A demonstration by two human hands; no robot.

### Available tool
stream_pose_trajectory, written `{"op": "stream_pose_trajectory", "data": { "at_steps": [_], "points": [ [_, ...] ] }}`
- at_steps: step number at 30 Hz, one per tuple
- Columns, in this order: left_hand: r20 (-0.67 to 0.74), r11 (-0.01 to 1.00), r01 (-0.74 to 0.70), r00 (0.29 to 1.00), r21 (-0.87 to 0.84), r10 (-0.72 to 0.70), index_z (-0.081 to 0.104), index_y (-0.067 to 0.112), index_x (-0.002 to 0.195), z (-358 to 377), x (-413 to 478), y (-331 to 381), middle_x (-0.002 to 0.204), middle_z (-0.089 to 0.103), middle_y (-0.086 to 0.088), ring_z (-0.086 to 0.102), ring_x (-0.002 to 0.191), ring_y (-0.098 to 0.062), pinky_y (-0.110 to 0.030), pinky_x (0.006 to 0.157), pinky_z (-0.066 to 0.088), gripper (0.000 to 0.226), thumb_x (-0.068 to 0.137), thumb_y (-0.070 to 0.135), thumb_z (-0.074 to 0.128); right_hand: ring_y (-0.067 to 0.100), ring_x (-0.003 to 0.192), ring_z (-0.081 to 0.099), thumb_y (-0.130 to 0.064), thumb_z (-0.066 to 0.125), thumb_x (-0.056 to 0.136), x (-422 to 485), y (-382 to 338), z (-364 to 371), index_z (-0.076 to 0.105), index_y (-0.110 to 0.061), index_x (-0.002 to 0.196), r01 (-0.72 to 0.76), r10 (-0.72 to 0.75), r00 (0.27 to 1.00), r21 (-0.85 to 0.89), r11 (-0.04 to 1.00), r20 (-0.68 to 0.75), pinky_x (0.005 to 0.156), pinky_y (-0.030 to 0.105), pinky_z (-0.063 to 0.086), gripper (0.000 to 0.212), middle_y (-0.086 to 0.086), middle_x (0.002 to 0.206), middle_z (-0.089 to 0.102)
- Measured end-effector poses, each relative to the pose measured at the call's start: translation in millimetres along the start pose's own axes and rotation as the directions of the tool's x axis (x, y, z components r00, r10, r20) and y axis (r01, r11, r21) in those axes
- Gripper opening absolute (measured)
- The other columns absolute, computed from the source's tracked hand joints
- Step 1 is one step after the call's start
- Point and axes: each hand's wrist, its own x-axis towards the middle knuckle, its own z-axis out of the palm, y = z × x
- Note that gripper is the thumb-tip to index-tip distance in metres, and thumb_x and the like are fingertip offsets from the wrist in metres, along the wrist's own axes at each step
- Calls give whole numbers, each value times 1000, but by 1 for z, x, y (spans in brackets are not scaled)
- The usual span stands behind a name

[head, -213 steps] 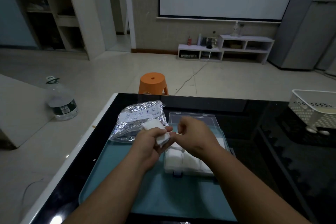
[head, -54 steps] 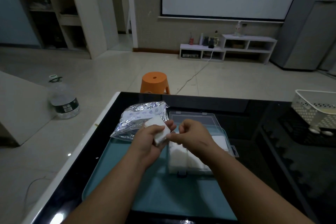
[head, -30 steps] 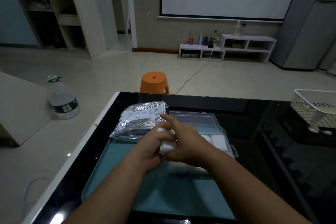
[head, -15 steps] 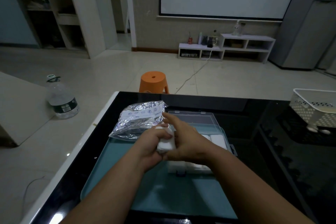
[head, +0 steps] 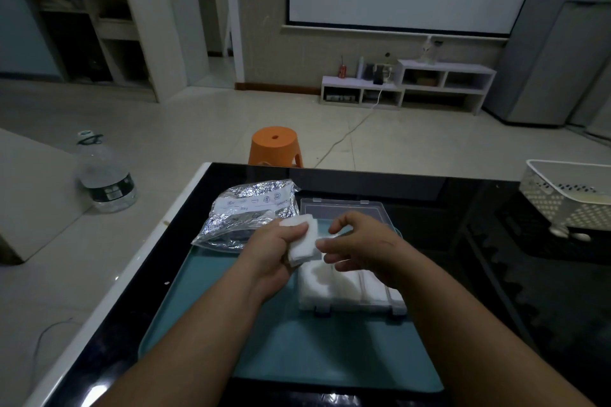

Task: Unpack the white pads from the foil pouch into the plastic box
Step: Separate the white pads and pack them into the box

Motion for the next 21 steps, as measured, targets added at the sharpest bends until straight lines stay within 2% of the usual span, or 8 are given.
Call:
{"op": "stream_pose_trajectory", "data": {
  "at_steps": [5, 9, 11, 15, 17, 19, 21],
  "points": [
    [74, 995, -9, 997, 103, 1, 58, -6, 115, 2, -3, -4, 93, 69, -17, 68, 76, -25, -31, 65, 60, 28, 88, -2, 59, 15, 65, 70, -5, 72, 83, -3, 0, -5, 59, -3, 95, 58, -63, 997, -90, 994, -45, 61, 24, 58, 18, 14, 85, 71],
    [-18, 989, -41, 999, 145, 44, 57, 5, 107, 10, -4, -8, 92, 69, -17, 68, 73, -25, -32, 64, 60, 26, 84, -5, 64, 15, 63, 64, -3, 69, 84, -6, 1, -16, 56, -10, 83, 59, -73, 994, -156, 986, -84, 62, 25, 57, 14, 10, 80, 66],
    [-75, 970, -65, 993, 235, 85, 53, 10, 99, 15, -3, -14, 88, 67, -17, 68, 67, -26, -35, 60, 58, 31, 79, -8, 69, 16, 67, 64, -4, 68, 84, -8, 2, -25, 56, -12, 83, 25, -46, 995, -212, 977, -93, 61, 24, 56, 13, 9, 83, 66],
    [-101, 891, -98, 982, 444, 158, 50, 11, 81, 32, 0, -31, 78, 62, -15, 63, 66, -26, -35, 62, 57, 31, 75, -8, 73, 16, 77, 63, -11, 66, 88, -10, 12, -39, 60, -14, 86, -40, 20, 998, -329, 943, -64, 67, 27, 56, 7, 8, 90, 67],
    [-104, 851, -94, 980, 517, 171, 51, 10, 82, 40, 2, -40, 72, 60, -14, 60, 61, -23, -35, 60, 55, 30, 73, -7, 75, 16, 76, 63, -14, 67, 89, -11, 18, -42, 63, -13, 87, -62, 26, 994, -339, 939, -108, 67, 27, 57, 5, 7, 89, 67],
    [-114, 795, -75, 977, 602, 179, 52, 11, 83, 44, 6, -48, 69, 63, -13, 59, 58, -23, -42, 64, 57, 31, 71, -2, 76, 18, 75, 65, -13, 68, 89, -10, 22, -44, 63, -13, 83, -91, 38, 987, -344, 934, -158, 71, 32, 60, 7, 8, 86, 68],
    [-109, 696, -64, 974, 715, 201, 53, 16, 81, 49, 9, -54, 72, 68, -10, 64, 59, -24, -42, 68, 58, 29, 69, 8, 78, 19, 71, 64, -10, 69, 88, -10, 26, -47, 63, -12, 79, -131, 71, 980, -331, 934, -188, 72, 33, 60, 11, 9, 83, 67]
  ]
}}
